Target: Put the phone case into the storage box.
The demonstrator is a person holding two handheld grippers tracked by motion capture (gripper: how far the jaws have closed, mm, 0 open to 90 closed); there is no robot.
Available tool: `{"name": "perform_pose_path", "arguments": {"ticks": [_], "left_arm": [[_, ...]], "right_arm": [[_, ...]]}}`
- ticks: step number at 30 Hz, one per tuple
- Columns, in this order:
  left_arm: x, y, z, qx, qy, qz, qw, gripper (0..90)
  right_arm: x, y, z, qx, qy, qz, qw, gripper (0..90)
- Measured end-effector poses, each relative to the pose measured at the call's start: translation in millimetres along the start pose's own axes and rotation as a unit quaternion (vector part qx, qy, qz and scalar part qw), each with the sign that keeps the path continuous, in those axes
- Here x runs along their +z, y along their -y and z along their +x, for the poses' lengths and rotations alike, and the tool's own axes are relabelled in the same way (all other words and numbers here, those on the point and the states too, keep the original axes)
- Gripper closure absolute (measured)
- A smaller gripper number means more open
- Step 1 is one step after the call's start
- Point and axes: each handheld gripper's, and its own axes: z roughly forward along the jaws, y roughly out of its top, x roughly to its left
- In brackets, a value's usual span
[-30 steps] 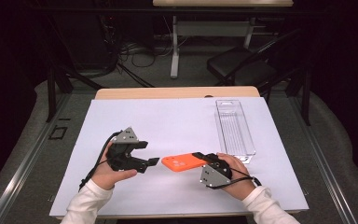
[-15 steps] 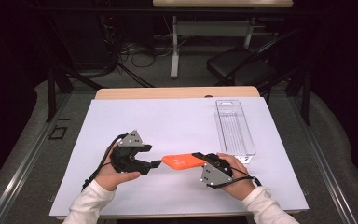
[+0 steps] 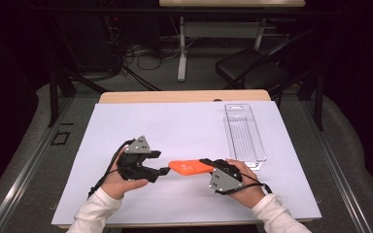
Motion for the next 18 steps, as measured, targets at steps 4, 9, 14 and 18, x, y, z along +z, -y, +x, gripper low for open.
{"name": "perform_pose_path", "arguments": {"ticks": [4, 9, 14, 18], "left_arm": [[2.5, -0.5, -2.5, 0.011, 0.003, -0.010, 0.9999, 36.6], [5.8, -2.3, -7.5, 0.021, 0.008, -0.016, 0.9996, 39.2], [8.6, -3.8, -12.4, 0.033, 0.008, -0.024, 0.9991, 44.5], [9.0, -5.1, -13.7, 0.029, 0.008, -0.034, 0.9990, 48.8]], "right_arm": [[-0.2, 0.4, -1.4, 0.013, -0.003, -0.007, 0.9999, 87.4], [-1.5, 0.9, -4.5, 0.032, -0.008, -0.016, 0.9993, 87.4], [-2.3, 1.4, -7.1, 0.058, -0.019, -0.026, 0.9978, 87.3], [-2.1, 1.9, -7.6, 0.074, -0.029, -0.031, 0.9964, 87.3]]}}
